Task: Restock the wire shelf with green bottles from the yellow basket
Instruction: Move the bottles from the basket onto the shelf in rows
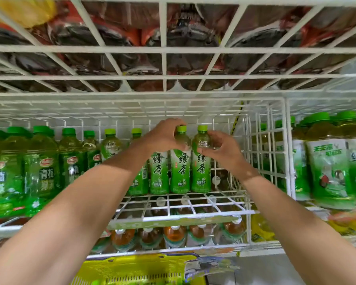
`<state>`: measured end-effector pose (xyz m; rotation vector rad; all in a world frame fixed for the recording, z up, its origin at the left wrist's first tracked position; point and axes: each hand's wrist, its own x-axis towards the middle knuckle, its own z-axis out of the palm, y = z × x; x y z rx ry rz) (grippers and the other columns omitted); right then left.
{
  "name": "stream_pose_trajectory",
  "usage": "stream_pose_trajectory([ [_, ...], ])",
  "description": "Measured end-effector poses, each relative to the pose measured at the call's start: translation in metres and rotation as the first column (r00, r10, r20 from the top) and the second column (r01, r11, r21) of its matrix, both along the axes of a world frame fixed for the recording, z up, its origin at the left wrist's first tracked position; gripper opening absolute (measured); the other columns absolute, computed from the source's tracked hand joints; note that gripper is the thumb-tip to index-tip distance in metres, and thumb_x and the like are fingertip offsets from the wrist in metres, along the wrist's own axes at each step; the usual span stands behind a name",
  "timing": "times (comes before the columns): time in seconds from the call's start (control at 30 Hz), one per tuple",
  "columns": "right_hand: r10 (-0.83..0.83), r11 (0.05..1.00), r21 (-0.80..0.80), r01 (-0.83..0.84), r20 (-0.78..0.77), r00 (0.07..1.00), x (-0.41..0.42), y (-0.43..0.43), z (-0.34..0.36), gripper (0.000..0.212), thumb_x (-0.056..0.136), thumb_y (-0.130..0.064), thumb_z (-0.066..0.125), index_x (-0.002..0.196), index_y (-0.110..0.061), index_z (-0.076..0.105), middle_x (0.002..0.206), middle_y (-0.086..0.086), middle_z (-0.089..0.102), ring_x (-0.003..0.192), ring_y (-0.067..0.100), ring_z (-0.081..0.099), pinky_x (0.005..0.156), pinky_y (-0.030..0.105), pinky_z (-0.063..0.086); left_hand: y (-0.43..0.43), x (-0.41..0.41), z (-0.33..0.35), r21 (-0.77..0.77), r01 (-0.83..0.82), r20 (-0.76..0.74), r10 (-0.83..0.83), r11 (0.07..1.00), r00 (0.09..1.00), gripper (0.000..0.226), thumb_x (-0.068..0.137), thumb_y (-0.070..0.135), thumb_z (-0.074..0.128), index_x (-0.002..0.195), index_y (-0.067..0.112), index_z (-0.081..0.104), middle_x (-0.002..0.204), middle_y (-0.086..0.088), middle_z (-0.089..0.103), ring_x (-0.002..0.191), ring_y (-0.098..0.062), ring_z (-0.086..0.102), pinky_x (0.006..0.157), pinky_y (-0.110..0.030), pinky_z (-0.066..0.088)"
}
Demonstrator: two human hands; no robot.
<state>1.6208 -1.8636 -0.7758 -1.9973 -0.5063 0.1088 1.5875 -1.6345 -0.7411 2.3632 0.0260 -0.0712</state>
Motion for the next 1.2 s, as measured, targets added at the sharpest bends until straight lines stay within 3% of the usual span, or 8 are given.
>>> stream_pose_trajectory([
  [0.17, -0.005, 1.0, 0.002, 0.005, -0.04, 0.999, 0.006, 0.007, -0.002, 0.062, 0.069, -0.019, 0.093, 0.124, -0.024, 0.065, 0.101, -0.017, 0.074, 0.091, -0.009, 0.068, 0.081, 0.007, 0.051, 0.014, 0.01, 0.003, 0.076, 0.024, -0.06, -0.019, 0.997, 0.998, 0.099, 0.064, 0.033, 0.095, 0.149, 0.019, 0.045, 0.139, -0.005, 0.058, 0.121, -0.023, 0.059, 0.107, -0.043, 0.047],
  [0.3, -0.022, 1.0, 0.019, 0.023, -0.078, 0.997, 0.009, 0.01, -0.005, 0.057, 0.072, -0.013, 0.09, 0.12, -0.028, 0.063, 0.096, -0.016, 0.074, 0.085, -0.007, 0.07, 0.082, 0.014, 0.056, 0.013, 0.014, 0.005, 0.132, 0.046, -0.098, -0.033, 0.99, 0.995, 0.098, 0.066, 0.037, 0.094, 0.149, 0.021, 0.044, 0.142, -0.004, 0.055, 0.122, -0.023, 0.058, 0.107, -0.043, 0.047],
  [0.53, -0.028, 0.999, 0.015, 0.03, -0.087, 0.996, 0.011, 0.013, -0.016, 0.057, 0.073, -0.022, 0.09, 0.125, -0.023, 0.067, 0.102, -0.014, 0.074, 0.094, 0.0, 0.07, 0.089, 0.022, 0.056, 0.009, 0.025, 0.016, 0.336, 0.091, -0.172, -0.034, 0.937, 0.985, 0.093, 0.063, 0.049, 0.091, 0.141, 0.025, 0.047, 0.136, -0.001, 0.057, 0.11, -0.024, 0.061, 0.093, -0.046, 0.053],
  [0.6, -0.03, 0.999, 0.009, 0.031, -0.094, 0.995, 0.012, 0.013, -0.018, 0.062, 0.073, -0.026, 0.09, 0.13, -0.023, 0.064, 0.108, -0.011, 0.073, 0.1, 0.004, 0.069, 0.09, 0.023, 0.054, 0.007, 0.025, 0.02, 0.345, 0.096, -0.194, -0.029, 0.934, 0.981, 0.092, 0.064, 0.047, 0.091, 0.142, 0.026, 0.046, 0.134, -0.001, 0.058, 0.105, -0.024, 0.063, 0.091, -0.047, 0.056],
  [0.7, -0.034, 0.999, 0.004, 0.034, -0.096, 0.995, 0.012, 0.012, -0.019, 0.065, 0.074, -0.027, 0.09, 0.133, -0.022, 0.063, 0.112, -0.009, 0.073, 0.103, 0.006, 0.068, 0.095, 0.028, 0.055, 0.005, 0.024, 0.022, 0.355, 0.106, -0.198, -0.036, 0.929, 0.98, 0.087, 0.07, 0.043, 0.09, 0.142, 0.023, 0.046, 0.138, -0.003, 0.055, 0.113, -0.026, 0.061, 0.096, -0.049, 0.053],
  [0.93, -0.047, 0.999, -0.008, 0.046, -0.101, 0.994, 0.013, 0.013, -0.022, 0.063, 0.073, -0.027, 0.09, 0.13, -0.023, 0.064, 0.109, -0.01, 0.074, 0.105, 0.005, 0.068, 0.101, 0.036, 0.054, 0.008, 0.026, 0.022, 0.367, 0.095, -0.209, -0.018, 0.926, 0.978, 0.097, 0.069, 0.047, 0.089, 0.148, 0.023, 0.039, 0.148, -0.003, 0.047, 0.125, -0.026, 0.053, 0.103, -0.046, 0.047],
  [1.2, -0.076, 0.993, -0.105, 0.062, -0.131, 0.988, 0.012, 0.016, -0.011, 0.059, 0.073, -0.026, 0.091, 0.125, -0.028, 0.064, 0.106, -0.015, 0.07, 0.105, 0.008, 0.066, 0.102, 0.037, 0.052, 0.007, 0.023, 0.02, 0.326, 0.063, -0.188, -0.001, 0.943, 0.982, 0.098, 0.068, 0.041, 0.091, 0.149, 0.018, 0.04, 0.15, -0.004, 0.045, 0.13, -0.026, 0.051, 0.105, -0.044, 0.046],
])
